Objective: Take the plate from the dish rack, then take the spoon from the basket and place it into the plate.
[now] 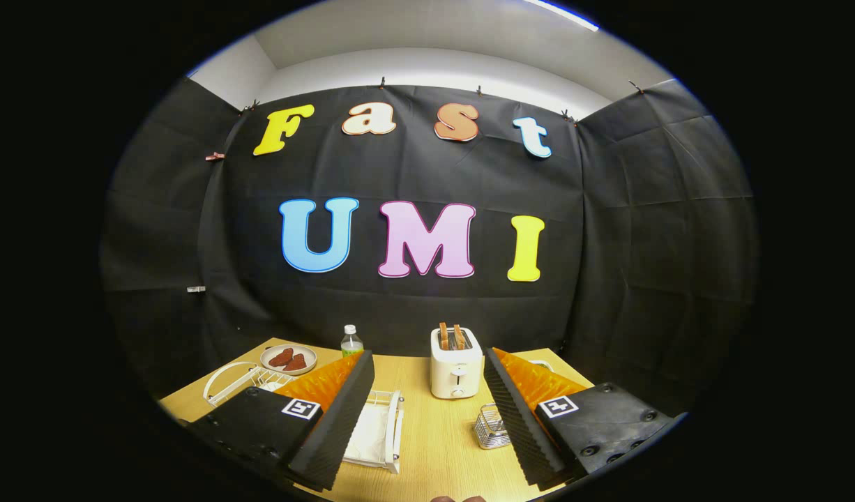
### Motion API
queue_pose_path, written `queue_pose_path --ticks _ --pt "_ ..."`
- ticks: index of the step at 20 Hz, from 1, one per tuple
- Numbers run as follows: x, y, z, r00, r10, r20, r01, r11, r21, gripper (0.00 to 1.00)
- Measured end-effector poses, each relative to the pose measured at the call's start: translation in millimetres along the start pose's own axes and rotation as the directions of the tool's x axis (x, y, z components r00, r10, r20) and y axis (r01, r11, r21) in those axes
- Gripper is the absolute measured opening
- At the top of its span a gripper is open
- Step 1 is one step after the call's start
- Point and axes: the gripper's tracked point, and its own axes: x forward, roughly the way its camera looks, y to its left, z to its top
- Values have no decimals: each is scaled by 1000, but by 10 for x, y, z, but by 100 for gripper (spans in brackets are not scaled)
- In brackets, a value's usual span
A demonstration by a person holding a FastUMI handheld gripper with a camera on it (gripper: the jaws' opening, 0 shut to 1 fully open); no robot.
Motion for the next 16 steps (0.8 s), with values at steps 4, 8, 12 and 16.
queue_pose_path --ticks 4,8,12,16 --pt "109 118 -46 999 23 -49 -23 1000 3 97" --pt "267 309 -68 994 60 -91 -64 997 -43 97" --pt "447 571 -105 983 113 -145 -112 994 19 97" --pt "662 941 -315 943 189 -275 -169 981 97 98"
